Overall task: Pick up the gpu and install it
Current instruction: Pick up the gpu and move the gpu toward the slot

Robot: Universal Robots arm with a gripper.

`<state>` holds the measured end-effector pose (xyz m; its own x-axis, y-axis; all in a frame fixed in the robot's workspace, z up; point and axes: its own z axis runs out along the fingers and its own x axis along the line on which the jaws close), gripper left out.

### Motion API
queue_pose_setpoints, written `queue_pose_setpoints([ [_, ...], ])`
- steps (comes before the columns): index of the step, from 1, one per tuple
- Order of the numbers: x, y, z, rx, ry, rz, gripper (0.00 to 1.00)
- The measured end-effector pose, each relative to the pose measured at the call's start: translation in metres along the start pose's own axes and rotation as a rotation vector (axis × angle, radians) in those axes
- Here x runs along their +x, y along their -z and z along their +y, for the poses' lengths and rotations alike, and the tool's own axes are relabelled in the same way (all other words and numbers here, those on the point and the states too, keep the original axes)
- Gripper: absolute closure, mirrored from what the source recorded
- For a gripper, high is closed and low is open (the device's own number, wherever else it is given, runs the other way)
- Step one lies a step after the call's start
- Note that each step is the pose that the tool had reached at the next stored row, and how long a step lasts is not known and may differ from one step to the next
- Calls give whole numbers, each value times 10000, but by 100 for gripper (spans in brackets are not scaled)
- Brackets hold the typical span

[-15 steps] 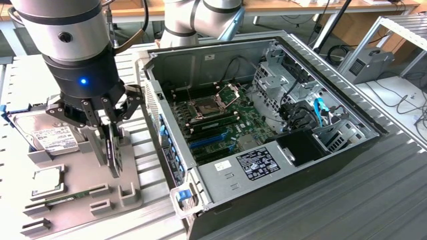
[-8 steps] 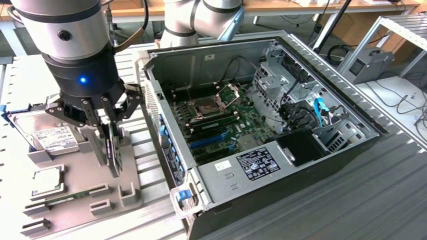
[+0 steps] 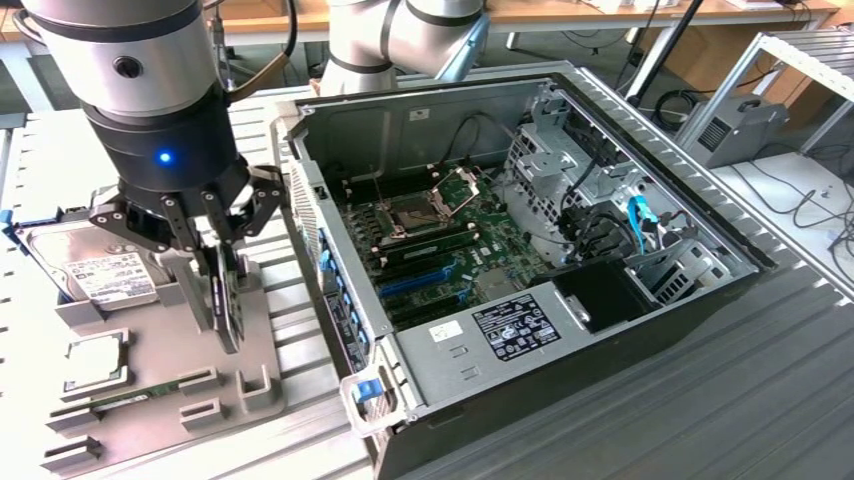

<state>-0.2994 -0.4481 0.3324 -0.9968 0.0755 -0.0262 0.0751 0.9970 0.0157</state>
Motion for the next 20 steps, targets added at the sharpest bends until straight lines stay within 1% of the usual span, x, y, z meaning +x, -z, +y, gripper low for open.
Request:
queue_pose_setpoints([
  [20,-1,51,1,1,0,1,74],
])
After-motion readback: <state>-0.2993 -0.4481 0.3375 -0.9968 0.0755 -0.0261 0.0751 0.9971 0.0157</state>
